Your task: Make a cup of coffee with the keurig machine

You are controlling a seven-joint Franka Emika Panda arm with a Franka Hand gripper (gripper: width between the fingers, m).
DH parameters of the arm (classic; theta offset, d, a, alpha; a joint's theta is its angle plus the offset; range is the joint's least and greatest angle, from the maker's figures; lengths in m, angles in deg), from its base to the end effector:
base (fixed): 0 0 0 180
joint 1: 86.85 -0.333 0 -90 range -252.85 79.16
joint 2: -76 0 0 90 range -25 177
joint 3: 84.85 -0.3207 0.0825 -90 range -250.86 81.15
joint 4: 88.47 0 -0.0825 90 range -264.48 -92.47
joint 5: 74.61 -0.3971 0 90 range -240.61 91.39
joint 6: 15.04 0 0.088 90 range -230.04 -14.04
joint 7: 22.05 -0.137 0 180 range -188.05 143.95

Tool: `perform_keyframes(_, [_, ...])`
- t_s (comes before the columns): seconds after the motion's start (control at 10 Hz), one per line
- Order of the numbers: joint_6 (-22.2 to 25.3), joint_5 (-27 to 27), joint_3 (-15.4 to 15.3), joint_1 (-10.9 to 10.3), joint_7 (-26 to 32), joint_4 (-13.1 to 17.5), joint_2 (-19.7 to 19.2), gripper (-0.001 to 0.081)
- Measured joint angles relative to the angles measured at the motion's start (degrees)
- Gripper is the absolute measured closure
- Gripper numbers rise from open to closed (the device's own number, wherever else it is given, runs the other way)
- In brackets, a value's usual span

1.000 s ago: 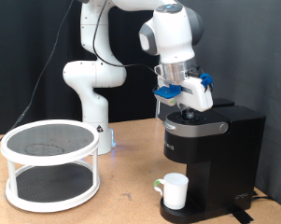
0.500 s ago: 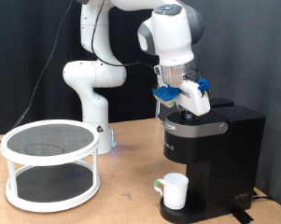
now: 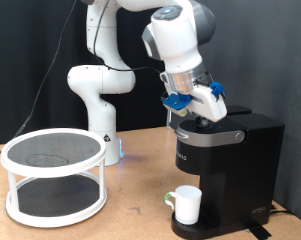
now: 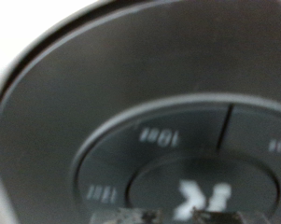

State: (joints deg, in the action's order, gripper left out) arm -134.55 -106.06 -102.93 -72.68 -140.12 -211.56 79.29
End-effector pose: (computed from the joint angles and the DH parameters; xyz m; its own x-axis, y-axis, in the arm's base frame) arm 0.5386 0.0775 0.4021 -0.6387 -0.6830 -0.3543 -0.7690 0.5823 0.2637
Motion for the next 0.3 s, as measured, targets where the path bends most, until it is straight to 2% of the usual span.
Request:
perform_keyframes(0.2, [1.4,-4.6,1.7,0.2,6.8,-1.1,3.4,0.0806])
perform_keyframes(0.3, [4.1,-4.0,2.4,0.5,6.9,-1.2,5.0,0.0806])
